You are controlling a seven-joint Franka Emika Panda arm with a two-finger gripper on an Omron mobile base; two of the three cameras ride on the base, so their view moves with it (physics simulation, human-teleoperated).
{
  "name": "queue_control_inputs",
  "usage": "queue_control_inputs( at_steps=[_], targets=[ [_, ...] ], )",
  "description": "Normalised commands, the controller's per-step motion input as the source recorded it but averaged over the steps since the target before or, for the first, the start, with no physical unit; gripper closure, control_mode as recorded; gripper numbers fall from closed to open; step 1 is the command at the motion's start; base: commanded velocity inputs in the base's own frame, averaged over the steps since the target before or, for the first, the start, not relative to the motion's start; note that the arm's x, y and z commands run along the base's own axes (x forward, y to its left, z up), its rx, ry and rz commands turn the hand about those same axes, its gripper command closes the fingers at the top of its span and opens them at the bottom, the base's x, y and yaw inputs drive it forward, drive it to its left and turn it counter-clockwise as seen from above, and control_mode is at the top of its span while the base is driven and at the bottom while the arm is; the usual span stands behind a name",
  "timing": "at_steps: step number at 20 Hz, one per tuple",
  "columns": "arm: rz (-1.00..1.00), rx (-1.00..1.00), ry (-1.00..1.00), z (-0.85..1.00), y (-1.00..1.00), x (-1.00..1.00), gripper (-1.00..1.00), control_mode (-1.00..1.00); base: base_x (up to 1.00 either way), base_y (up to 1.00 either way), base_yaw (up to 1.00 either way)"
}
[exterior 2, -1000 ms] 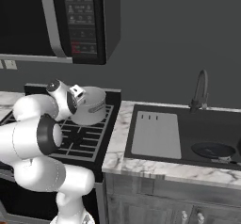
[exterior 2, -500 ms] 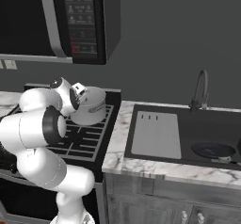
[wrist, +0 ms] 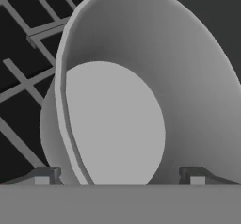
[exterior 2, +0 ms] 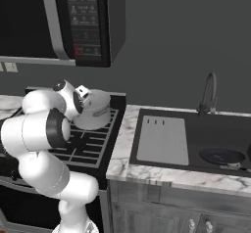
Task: Move the pot and pan from the stove into the sink.
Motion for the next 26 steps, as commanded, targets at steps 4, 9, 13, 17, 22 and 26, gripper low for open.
queue_control_inputs(
  at_steps=[4,9,13,17,22,26],
  targets=[
    [0.00,-0.02,0.03,-0.15,0.00,0.12,-1.00,-1.00,0.00,0.00,0.00],
    [0.00,-0.02,0.04,-0.14,0.00,0.08,-1.00,-1.00,0.00,0.00,0.00],
    [0.00,0.00,0.02,-0.04,0.00,0.00,1.00,-1.00,0.00,0.00,0.00],
    [0.00,0.00,0.00,0.00,0.00,0.00,1.00,-1.00,0.00,0.00,0.00],
    [0.00,0.00,0.00,0.01,0.00,0.00,1.00,-1.00,0.00,0.00,0.00],
    [0.00,0.00,0.00,0.13,0.00,-0.07,1.00,-1.00,0.00,0.00,0.00]
  ],
)
